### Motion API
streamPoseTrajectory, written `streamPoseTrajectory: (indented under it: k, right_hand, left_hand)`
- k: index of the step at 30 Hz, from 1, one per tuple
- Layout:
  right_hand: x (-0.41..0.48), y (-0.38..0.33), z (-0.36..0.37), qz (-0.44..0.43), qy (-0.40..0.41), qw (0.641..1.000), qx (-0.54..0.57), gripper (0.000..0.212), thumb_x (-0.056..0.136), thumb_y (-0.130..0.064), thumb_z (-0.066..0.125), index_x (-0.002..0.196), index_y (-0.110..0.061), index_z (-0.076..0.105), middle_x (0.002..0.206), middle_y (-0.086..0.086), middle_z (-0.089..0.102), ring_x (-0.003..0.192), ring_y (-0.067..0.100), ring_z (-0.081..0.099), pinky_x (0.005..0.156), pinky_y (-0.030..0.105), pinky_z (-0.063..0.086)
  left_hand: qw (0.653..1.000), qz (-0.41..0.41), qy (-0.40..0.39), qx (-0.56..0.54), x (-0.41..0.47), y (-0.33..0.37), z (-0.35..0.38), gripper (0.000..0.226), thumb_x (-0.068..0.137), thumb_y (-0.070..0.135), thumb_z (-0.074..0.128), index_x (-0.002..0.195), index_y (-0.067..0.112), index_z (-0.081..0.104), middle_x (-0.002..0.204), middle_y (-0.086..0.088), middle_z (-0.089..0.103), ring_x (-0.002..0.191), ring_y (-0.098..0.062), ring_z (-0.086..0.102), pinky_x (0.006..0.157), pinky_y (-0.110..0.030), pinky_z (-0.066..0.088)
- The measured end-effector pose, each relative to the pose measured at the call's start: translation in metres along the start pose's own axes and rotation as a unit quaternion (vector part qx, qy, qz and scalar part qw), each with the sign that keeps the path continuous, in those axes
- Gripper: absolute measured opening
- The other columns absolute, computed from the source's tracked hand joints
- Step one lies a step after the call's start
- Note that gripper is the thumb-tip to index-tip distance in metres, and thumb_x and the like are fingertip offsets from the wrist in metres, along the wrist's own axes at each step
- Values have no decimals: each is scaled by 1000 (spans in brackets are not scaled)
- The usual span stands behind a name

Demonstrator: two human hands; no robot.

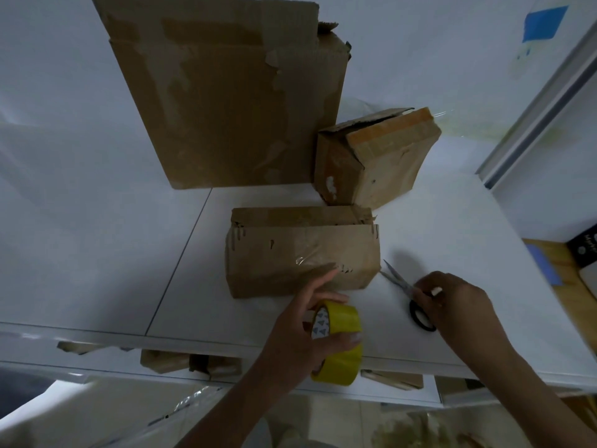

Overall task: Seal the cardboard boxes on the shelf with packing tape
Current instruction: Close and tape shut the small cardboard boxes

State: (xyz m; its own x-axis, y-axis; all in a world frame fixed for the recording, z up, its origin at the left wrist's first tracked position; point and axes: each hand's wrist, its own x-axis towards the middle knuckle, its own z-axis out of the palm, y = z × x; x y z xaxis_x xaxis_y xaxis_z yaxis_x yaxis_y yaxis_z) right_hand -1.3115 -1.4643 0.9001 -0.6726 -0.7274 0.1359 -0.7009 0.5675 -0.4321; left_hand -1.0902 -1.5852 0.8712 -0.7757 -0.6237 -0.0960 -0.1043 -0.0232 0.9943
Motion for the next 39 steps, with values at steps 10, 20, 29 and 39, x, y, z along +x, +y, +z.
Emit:
streamPoseTrajectory:
  k: [10,20,29,39]
  right_hand:
    - [-16,-54,8,38,-185,880,436,31,64,-27,78,91,-11,75,89,6,75,87,17,70,69,23,55]
    - [-15,-54,13,39,-126,904,408,5,67,-21,79,70,-18,76,73,-1,73,71,8,65,68,17,50]
    - [-20,-60,21,-47,-50,955,288,17,74,-12,81,67,-25,73,67,-11,69,66,10,63,62,20,49]
    - [-16,-91,40,-136,13,961,241,54,68,-44,81,115,-28,60,109,-21,58,95,7,56,74,16,45]
  left_hand:
    - [996,28,-41,68,-8,11,6,93,71,30,88,142,59,34,127,19,61,120,-10,58,103,-47,47]
    - [999,4,-51,9,-15,10,14,84,74,27,86,140,52,40,122,17,65,109,-5,64,82,-16,52]
    - [994,-110,-26,2,-9,12,10,77,49,62,78,118,42,49,106,12,69,90,5,66,71,-13,48]
    - [997,-58,32,-26,-19,7,-33,44,52,48,81,93,34,75,104,8,73,97,-9,67,81,-31,57]
